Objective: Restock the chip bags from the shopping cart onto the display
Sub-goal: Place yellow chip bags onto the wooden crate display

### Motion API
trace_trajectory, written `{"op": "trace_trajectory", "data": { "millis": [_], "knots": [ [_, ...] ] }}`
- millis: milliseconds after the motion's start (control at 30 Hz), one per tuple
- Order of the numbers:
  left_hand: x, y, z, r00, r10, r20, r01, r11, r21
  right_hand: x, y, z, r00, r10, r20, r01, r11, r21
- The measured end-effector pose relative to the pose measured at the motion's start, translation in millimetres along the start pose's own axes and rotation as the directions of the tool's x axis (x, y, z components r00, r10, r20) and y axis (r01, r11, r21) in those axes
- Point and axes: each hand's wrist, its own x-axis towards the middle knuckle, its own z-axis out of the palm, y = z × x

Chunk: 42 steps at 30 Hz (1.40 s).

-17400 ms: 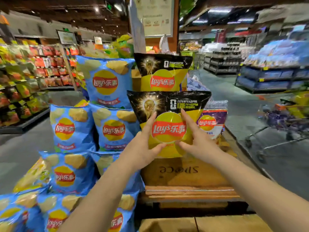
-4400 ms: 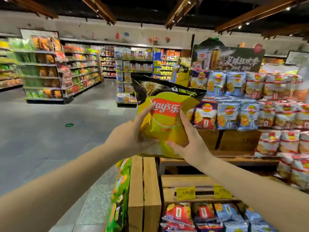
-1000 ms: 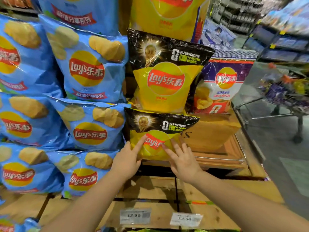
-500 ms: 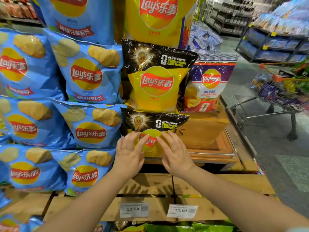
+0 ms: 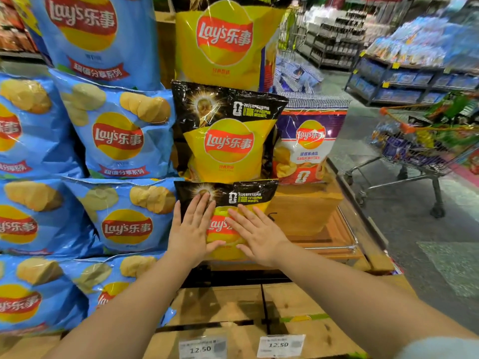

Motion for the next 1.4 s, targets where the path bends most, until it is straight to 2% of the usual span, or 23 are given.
{"op": "trace_trajectory", "data": {
  "millis": [100, 167, 233, 333, 400, 467, 533, 767, 867, 933, 1000, 1033, 1100, 1167, 1233, 1300, 1400],
  "knots": [
    [-6, 12, -6, 0.998, -0.061, -0.006, 0.061, 0.998, -0.003, -7, -3, 0, 0.997, -0.005, -0.078, 0.008, 0.999, 0.041],
    [-12, 24, -20, 0.993, -0.112, -0.039, 0.108, 0.989, -0.104, -17, -7, -8, 0.993, -0.013, -0.116, 0.027, 0.992, 0.122],
    [-12, 37, -47, 0.986, -0.149, -0.069, 0.131, 0.966, -0.223, -26, -11, -28, 0.989, 0.0, -0.151, 0.044, 0.957, 0.286],
    [-8, 56, -99, 0.982, -0.16, -0.105, 0.099, 0.894, -0.436, -39, -12, -70, 0.97, 0.164, -0.178, -0.008, 0.758, 0.652],
    [-8, 68, -131, 0.994, -0.107, -0.024, 0.07, 0.789, -0.61, -55, -11, -104, 0.961, 0.261, -0.088, -0.088, 0.595, 0.799],
    [-15, 81, -163, 0.999, -0.041, 0.032, 0.051, 0.681, -0.731, -77, -6, -137, 0.961, 0.277, 0.012, -0.149, 0.478, 0.866],
    [-26, 97, -194, 0.996, 0.002, 0.088, 0.068, 0.62, -0.782, -104, -1, -161, 0.962, 0.271, 0.022, -0.148, 0.455, 0.878],
    [-77, 176, -284, 0.963, 0.226, 0.149, -0.002, 0.557, -0.83, -235, 22, -219, 0.968, 0.243, 0.064, -0.153, 0.365, 0.918],
    [-95, 221, -307, 0.948, 0.28, 0.153, -0.021, 0.531, -0.847, -301, 30, -239, 0.958, 0.27, 0.097, -0.206, 0.415, 0.886],
    [-112, 255, -315, 0.96, 0.255, 0.117, -0.026, 0.495, -0.869, -347, 31, -248, 0.934, 0.339, 0.115, -0.266, 0.44, 0.858],
    [-134, 294, -316, 0.971, 0.23, 0.067, -0.043, 0.443, -0.896, -394, 28, -251, 0.873, 0.476, 0.105, -0.32, 0.398, 0.86],
    [-145, 313, -313, 0.971, 0.235, 0.049, -0.065, 0.453, -0.889, -418, 24, -252, 0.845, 0.53, 0.076, -0.325, 0.395, 0.859],
    [-167, 349, -307, 0.959, 0.28, 0.047, -0.127, 0.571, -0.811, -463, 14, -249, 0.815, 0.579, 0.03, -0.355, 0.458, 0.815],
    [-186, 380, -304, 0.945, 0.324, 0.05, -0.207, 0.709, -0.674, -506, 6, -243, 0.822, 0.569, 0.036, -0.402, 0.533, 0.744],
    [-202, 406, -309, 0.935, 0.353, 0.035, -0.276, 0.786, -0.553, -547, 1, -233, 0.796, 0.6, 0.077, -0.492, 0.568, 0.66],
    [-215, 432, -316, 0.915, 0.403, 0.017, -0.339, 0.791, -0.51, -588, -3, -226, 0.737, 0.662, 0.139, -0.608, 0.559, 0.563],
    [-221, 473, -324, 0.864, 0.502, 0.038, -0.426, 0.769, -0.477, -638, -4, -222, 0.66, 0.727, 0.188, -0.702, 0.508, 0.499]
  ]
}}
